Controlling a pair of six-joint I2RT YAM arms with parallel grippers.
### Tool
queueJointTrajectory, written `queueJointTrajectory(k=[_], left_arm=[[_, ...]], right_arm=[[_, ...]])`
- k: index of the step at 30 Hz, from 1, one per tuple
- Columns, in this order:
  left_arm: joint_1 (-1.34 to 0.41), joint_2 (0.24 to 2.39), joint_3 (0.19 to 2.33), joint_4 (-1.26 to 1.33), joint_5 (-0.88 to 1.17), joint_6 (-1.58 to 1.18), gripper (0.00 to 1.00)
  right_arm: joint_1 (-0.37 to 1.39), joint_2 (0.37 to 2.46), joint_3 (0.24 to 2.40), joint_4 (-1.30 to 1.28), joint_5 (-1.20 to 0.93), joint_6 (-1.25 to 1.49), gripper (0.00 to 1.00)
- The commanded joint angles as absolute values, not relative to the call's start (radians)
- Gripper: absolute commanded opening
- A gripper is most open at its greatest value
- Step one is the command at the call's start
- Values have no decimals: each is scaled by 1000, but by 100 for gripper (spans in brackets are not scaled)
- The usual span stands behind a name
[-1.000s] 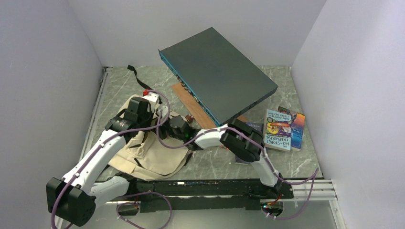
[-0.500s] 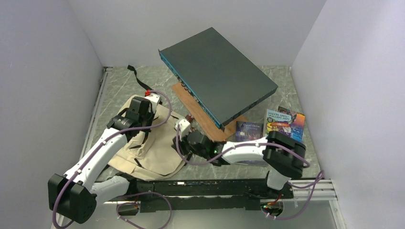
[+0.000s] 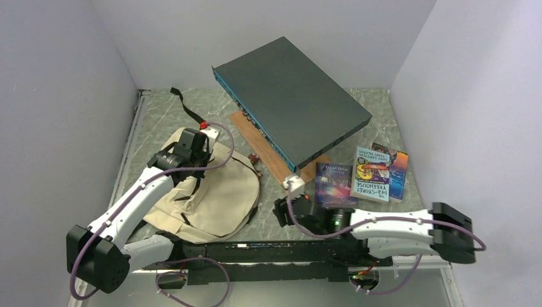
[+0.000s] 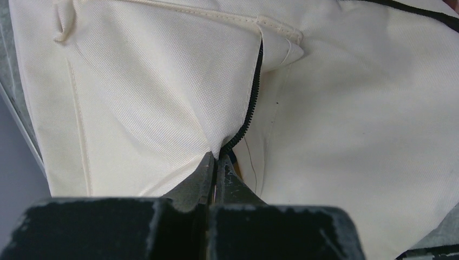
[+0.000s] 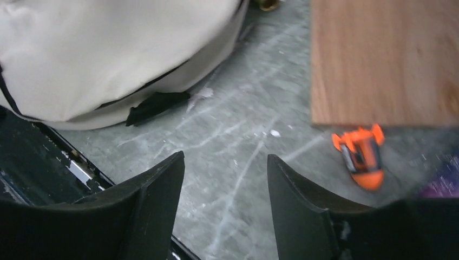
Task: Pack the student bag
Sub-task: Pick up the personal item from the center of the board.
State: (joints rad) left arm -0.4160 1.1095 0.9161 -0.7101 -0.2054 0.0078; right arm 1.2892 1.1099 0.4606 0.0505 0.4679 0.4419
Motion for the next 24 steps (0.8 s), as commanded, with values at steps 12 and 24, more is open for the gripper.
queueJointTrajectory(k=[12, 24], left_arm=[[-446, 1093, 924, -698, -200, 14, 0], [-447, 1092, 912, -694, -156, 9, 0]], right_arm=[[1025, 737, 184, 79, 472, 680, 75], [936, 964, 194, 259, 410, 591, 71]])
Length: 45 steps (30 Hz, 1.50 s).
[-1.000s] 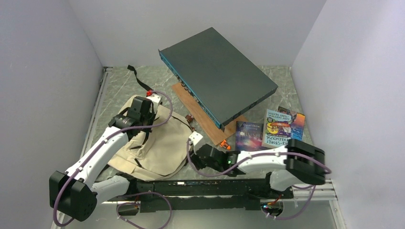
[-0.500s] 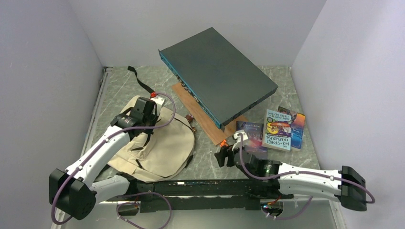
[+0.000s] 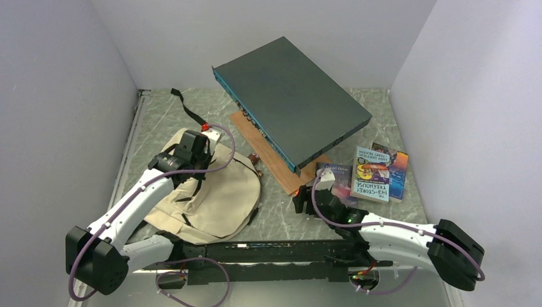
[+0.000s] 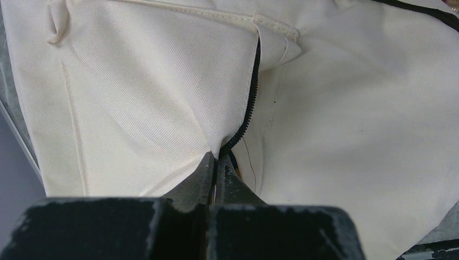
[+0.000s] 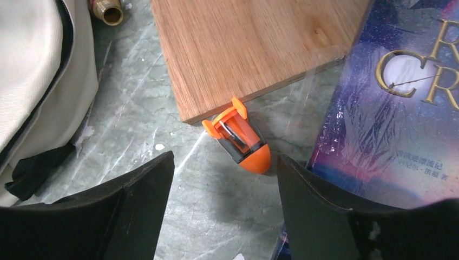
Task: Pack the student bag
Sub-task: Pick up the personal item from the center of the board.
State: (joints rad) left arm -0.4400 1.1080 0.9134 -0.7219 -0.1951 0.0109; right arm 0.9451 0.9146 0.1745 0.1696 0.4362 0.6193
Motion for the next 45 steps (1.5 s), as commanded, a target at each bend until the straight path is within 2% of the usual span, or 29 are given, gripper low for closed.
queueJointTrajectory(k=[1, 20, 24, 30, 38, 45], left_arm=[[-448, 1090, 911, -693, -156, 9, 0], [-448, 1098, 910, -695, -144, 9, 0], [-448, 1094, 910, -693, -148, 8, 0], [-448, 1087, 910, -693, -162, 6, 0], [-447, 1064, 908, -686, -188, 6, 0], [-448, 1055, 907, -681, -198, 6, 0]], right_arm=[[935, 980, 194, 269, 410, 586, 70], [937, 1117, 157, 424, 401, 542, 41], [954, 1122, 164, 420, 416, 522, 21], [1044, 1070, 169, 395, 479, 506, 0], [1303, 1036, 217, 368, 560, 504, 0], [1443, 1200, 408, 468, 469, 381, 0]])
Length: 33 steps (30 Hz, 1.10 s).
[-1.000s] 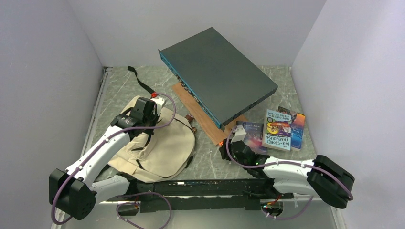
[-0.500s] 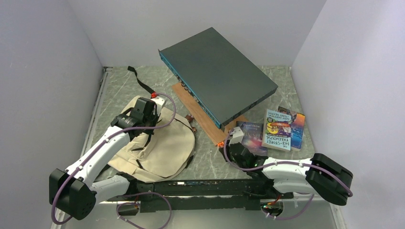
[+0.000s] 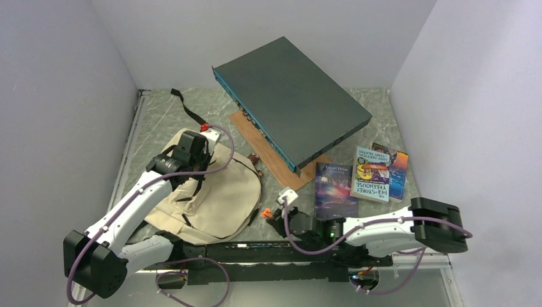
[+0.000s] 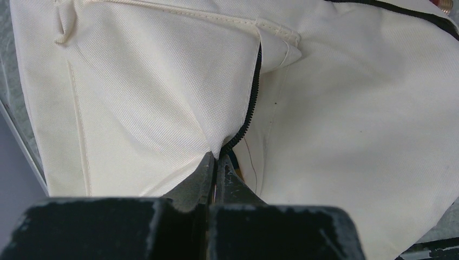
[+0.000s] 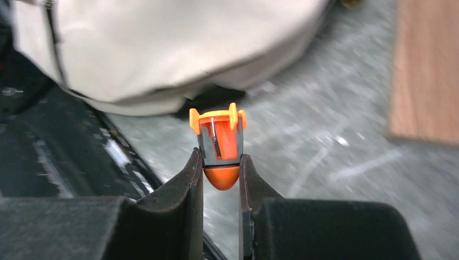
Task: Pack the student bag
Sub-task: Pick up the personal item from the center of the board, then place the personal item in the student bag.
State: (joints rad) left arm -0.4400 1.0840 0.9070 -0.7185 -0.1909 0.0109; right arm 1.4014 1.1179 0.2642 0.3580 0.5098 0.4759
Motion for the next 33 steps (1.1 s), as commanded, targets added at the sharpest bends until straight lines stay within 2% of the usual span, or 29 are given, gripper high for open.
queueJointTrajectory(k=[1, 9, 15, 25, 33], left_arm=[[-448, 1054, 907, -681, -199, 6, 0], [-448, 1002, 895, -668, -229, -25, 0], [-448, 940, 873, -643, -246, -29, 0], [-448, 908, 874, -638, -243, -27, 0], [-447, 889, 873, -633, -240, -28, 0]], right_arm=[[1447, 1231, 454, 474, 451, 359, 0], [1416, 1497, 792, 540, 301, 150, 0], [1302, 1669, 898, 666, 168, 114, 0], [1229, 1892, 1047, 842, 207, -35, 0], [1182, 2026, 1195, 880, 202, -82, 1]])
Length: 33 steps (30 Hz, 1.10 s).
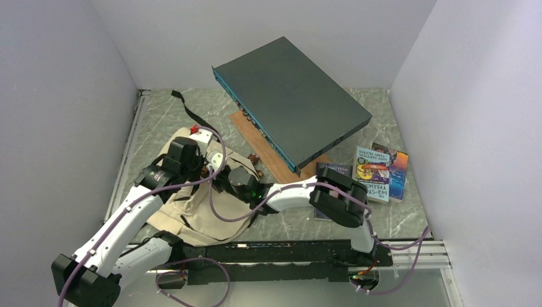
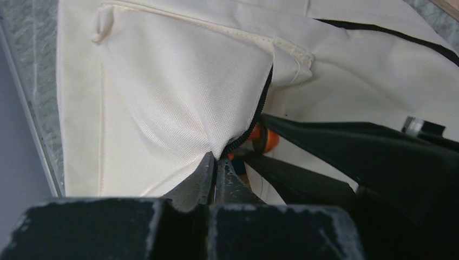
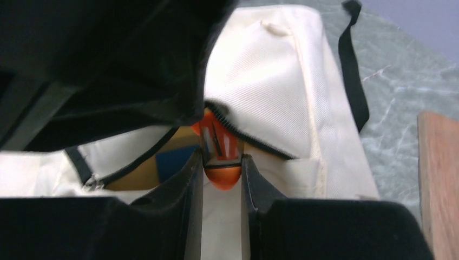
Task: Pack the student bag
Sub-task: Place the personal item in the student bag.
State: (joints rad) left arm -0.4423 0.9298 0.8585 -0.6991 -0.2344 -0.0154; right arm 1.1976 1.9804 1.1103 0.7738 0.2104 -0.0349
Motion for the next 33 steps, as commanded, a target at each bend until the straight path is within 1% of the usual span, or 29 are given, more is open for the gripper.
queueJointTrajectory(k=[1, 7, 11, 13, 15, 17, 21, 24, 29, 33], left_arm=[[-447, 884, 870, -630, -242, -28, 0], [-446, 864, 868, -624, -236, -27, 0], [-446, 871, 874, -626, -233, -26, 0], [-446, 869, 870, -625, -232, -26, 0], [-446, 868, 870, -626, -242, -28, 0], [-446, 866, 874, -629, -244, -29, 0], [-439, 844, 862, -617, -258, -29, 0], [-436, 839, 858, -616, -290, -33, 0], [-403, 871, 874, -629, -271, -44, 0], [-381, 877, 878, -626, -238, -42, 0]], right_arm=[[1175, 2045, 1214, 881, 195, -83, 3], [1150, 2158, 1323, 881, 162, -91, 10], [1141, 2216, 1380, 876, 140, -69, 13], [1140, 2231, 1390, 870, 125, -50, 13], [1140, 2232, 1375, 881, 112, -36, 13], [1138, 2235, 1360, 898, 115, -28, 15], [1129, 2236, 1346, 881, 119, -5, 16], [1129, 2216, 1286, 886, 115, 11, 15], [1129, 2161, 1181, 922, 128, 54, 11], [1126, 2152, 1161, 940, 156, 55, 12]])
